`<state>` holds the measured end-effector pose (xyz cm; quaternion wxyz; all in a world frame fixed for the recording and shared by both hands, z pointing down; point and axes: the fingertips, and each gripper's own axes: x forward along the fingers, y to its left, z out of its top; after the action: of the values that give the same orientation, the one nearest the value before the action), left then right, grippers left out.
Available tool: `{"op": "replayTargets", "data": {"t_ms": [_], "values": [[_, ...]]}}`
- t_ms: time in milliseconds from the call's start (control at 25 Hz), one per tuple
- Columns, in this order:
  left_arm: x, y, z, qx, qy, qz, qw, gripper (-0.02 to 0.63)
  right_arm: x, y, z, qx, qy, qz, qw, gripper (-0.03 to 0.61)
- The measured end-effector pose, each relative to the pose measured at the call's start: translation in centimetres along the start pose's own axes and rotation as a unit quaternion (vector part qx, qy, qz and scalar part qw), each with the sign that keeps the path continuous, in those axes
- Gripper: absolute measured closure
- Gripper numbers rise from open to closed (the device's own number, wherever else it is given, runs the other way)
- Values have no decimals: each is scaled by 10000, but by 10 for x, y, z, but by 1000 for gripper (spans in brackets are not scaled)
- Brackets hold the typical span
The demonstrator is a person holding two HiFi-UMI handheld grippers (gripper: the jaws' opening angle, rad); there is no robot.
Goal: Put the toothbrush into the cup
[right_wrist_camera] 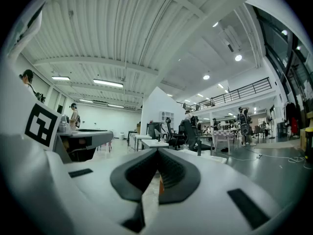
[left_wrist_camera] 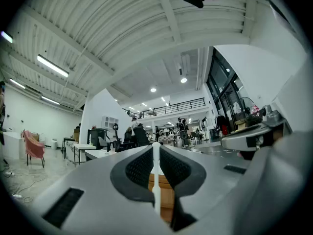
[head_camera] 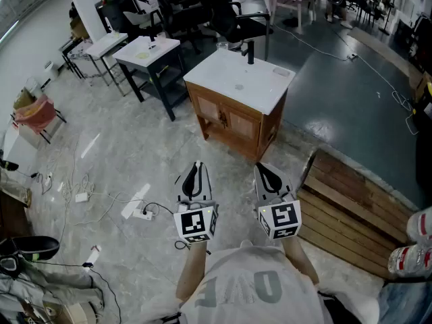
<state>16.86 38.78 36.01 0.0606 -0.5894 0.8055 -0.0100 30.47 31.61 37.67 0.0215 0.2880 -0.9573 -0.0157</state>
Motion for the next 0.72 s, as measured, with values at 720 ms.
{"op": "replayTargets", "data": {"t_ms": [720], "values": [[12,-10,-7,-51,97,-105,9999,555,-3,-14,-3,398,-102,-16,9992,546]]}}
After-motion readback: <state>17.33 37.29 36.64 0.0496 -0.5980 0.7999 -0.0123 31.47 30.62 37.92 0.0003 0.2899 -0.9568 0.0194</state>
